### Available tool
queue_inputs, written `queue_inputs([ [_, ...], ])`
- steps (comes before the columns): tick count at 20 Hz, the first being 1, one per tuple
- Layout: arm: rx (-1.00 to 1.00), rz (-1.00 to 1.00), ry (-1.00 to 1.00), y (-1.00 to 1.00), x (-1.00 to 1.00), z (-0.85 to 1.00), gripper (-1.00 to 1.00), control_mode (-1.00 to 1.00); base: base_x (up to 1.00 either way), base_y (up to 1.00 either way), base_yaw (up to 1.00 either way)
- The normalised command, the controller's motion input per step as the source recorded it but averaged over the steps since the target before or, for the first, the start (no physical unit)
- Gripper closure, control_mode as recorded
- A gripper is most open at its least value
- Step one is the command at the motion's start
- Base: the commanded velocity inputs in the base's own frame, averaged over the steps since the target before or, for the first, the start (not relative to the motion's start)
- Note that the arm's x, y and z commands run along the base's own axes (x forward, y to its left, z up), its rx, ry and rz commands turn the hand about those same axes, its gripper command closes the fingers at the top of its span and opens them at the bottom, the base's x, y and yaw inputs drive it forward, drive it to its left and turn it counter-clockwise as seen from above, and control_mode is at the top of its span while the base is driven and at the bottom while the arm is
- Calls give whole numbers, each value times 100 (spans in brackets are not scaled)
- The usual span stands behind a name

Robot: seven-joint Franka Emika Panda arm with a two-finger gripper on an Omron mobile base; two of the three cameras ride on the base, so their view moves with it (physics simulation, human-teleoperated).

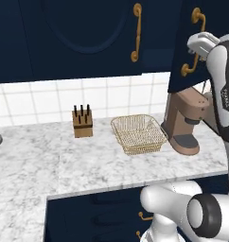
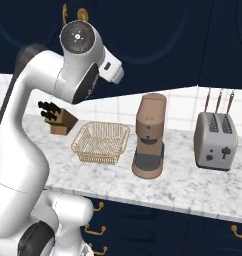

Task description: Open the cabinet, pick up the bread from the cabinet and place it in the basket. Then move the basket to the dining counter.

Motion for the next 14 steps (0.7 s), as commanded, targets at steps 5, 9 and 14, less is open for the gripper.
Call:
queue_inputs([
  [5, 2, 8, 1, -100, -47, -14, 100, -100, 0, 0, 0],
  [9, 3, 2, 0, -100, -34, -39, 100, -100, 0, 0, 0],
  [14, 5, -1, -3, -100, -24, -57, 100, -100, 0, 0, 0],
])
